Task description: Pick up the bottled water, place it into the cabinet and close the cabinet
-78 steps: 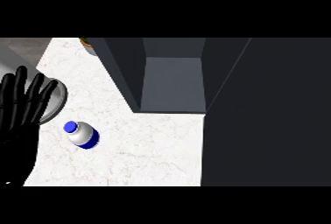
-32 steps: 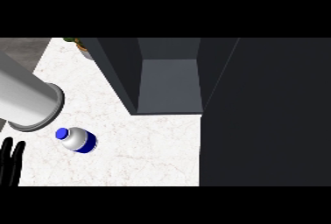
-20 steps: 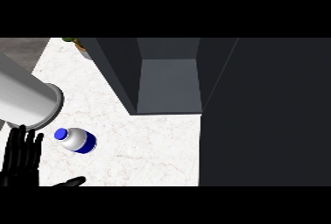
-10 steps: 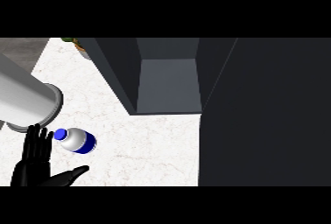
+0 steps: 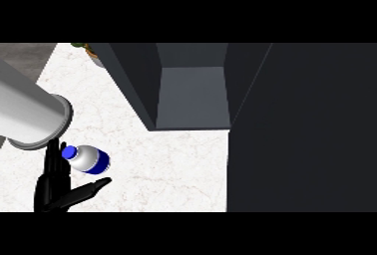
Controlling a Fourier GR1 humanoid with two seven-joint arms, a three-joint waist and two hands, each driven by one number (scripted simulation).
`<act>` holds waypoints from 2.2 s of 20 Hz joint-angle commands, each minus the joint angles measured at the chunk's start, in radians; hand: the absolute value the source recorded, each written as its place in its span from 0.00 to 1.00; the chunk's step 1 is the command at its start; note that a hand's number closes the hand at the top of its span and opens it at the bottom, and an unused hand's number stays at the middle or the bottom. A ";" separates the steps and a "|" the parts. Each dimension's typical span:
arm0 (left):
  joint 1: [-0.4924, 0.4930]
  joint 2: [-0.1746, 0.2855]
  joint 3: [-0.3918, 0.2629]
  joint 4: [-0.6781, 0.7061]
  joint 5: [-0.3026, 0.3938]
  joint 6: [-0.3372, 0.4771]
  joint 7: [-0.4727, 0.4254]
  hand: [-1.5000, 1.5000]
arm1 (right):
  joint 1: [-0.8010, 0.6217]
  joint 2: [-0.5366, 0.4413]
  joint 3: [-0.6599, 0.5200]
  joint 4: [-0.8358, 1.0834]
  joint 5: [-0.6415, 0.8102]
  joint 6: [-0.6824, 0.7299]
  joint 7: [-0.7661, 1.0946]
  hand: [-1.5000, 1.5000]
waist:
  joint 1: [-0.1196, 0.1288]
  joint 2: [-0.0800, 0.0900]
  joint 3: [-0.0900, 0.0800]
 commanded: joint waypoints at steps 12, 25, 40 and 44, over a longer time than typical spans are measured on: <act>-0.228 0.073 0.133 0.497 0.077 -0.159 -0.252 0.00 | 0.119 -0.008 -0.076 -0.144 -0.089 0.053 -0.032 0.00 | -0.007 0.003 -0.002; -0.290 0.068 0.151 0.617 0.130 -0.295 -0.359 1.00 | 0.097 0.004 -0.084 -0.181 -0.108 0.046 -0.009 0.00 | 0.010 0.004 -0.001; -0.323 -0.049 0.025 0.526 0.077 -0.299 -0.409 1.00 | 0.092 0.009 -0.101 -0.137 -0.089 0.067 -0.024 0.00 | 0.014 -0.001 0.001; -0.302 -0.058 -0.077 0.466 0.108 -0.285 -0.415 1.00 | 0.093 0.006 -0.126 -0.104 -0.101 0.084 -0.048 0.00 | 0.013 -0.005 0.002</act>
